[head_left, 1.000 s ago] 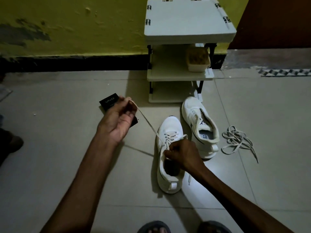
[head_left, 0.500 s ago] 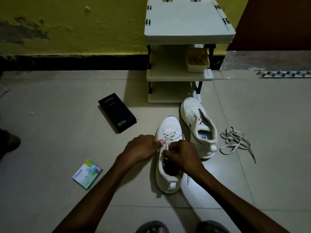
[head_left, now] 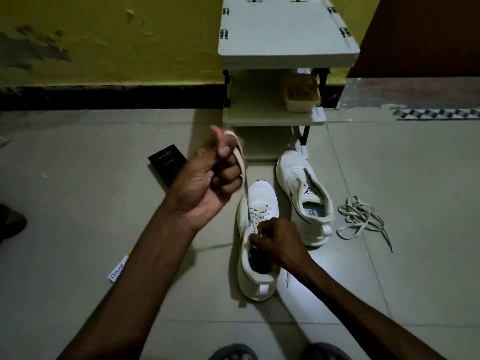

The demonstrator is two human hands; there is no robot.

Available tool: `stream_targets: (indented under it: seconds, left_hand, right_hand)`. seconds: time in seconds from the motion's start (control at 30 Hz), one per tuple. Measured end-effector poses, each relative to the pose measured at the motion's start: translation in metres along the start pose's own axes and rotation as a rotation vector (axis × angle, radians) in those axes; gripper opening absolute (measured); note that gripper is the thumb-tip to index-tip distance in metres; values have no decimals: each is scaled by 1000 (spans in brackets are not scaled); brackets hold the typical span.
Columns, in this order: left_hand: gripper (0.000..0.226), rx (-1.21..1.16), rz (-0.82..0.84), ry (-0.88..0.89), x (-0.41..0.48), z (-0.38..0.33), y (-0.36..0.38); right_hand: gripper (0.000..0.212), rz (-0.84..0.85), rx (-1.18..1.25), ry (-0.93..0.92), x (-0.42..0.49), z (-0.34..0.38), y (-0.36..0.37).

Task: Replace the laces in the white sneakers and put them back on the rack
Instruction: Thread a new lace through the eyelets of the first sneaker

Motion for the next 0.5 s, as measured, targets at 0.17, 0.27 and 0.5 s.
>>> stream_targets:
  seconds: [0.17,0.27,0.5]
  left_hand:
    - [36,620,-118,-137,2,9,-2]
    - [39,1486,-337,-215,4,6,-28]
    - [28,1263,-430,-431,-11,70,-90]
  right_hand:
    - [30,26,29,12,0,0,2]
    - [35,94,114,14,-4,3,-2]
    - [18,-102,107,-51,-23,5,-28]
Point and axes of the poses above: each hand's wrist, its own x-axis towards the middle knuckle, its own y-axis out of the palm, z = x × y, the point moved 10 cm from there along x, towards the middle knuckle, and after that the axes turned 10 degrees about x, right-handed, at the moved point
